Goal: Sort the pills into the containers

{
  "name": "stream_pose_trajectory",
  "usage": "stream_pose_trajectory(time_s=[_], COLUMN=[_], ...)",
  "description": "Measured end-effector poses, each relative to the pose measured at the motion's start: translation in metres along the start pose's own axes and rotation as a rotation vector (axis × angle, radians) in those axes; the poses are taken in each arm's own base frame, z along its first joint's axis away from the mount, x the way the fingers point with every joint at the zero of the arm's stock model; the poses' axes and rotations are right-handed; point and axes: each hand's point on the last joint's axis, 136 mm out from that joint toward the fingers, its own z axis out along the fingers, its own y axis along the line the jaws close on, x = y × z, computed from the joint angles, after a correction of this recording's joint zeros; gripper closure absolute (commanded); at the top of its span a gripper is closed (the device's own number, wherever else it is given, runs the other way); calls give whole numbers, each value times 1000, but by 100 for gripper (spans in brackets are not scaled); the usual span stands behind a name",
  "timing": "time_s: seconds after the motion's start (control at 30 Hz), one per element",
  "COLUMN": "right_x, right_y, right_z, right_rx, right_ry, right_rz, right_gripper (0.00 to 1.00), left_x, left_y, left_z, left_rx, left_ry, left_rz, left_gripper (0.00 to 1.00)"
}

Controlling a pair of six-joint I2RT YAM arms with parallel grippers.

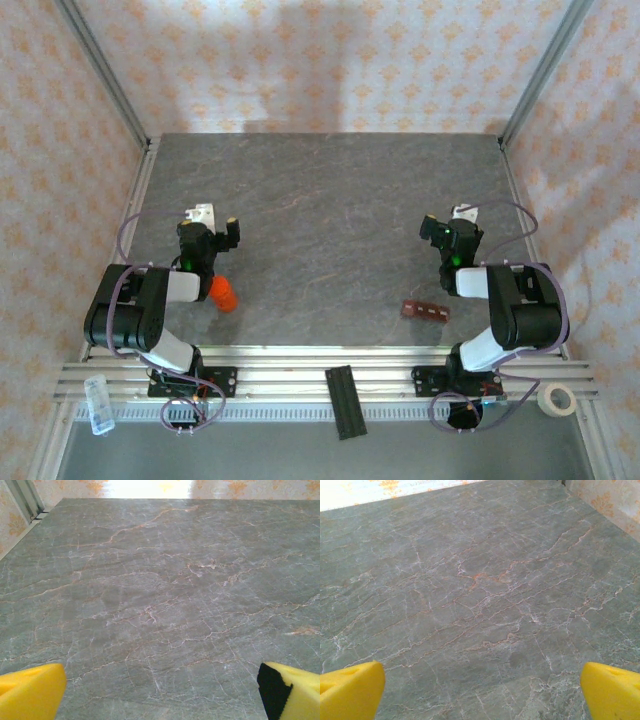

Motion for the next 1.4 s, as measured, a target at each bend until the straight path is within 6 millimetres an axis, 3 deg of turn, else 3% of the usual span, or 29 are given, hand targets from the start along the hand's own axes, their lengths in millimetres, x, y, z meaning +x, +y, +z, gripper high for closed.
stream_pose_trajectory(time_s=[0.4,0.47,0.7,0.83,0.93,1.0,1.13,1.23,1.4], right_x=[-7,-21,-109,-134,-122,-98,-53,-33,-10], right_y=[-8,-12,-21,-26,-23,-20,-14,-12,-9], right_z=[-8,-15,-34,-45,-50,-55,-71,-87,-109], right_rx=[42,70,192,252,250,239,210,199,175], right_ry=[2,-13,-64,-14,71,171,346,438,530], right_rz=[9,22,218,335,384,399,403,409,451], right_gripper=[0,0,0,0,0,0,0,0,0], left_x=[-2,-10,-66,-100,-130,-145,-157,-157,-158], left_y=[3,5,19,26,28,29,23,6,-45], left_z=[-4,-8,-28,-44,-54,-61,-71,-75,-88], left_rx=[-14,-25,-100,-130,-139,-136,-106,-52,79], left_ry=[7,2,-90,-126,-144,-148,-116,-66,4], left_rz=[-2,-3,-48,-74,-111,-144,-205,-229,-231], left_gripper=[0,0,0,0,0,0,0,0,0])
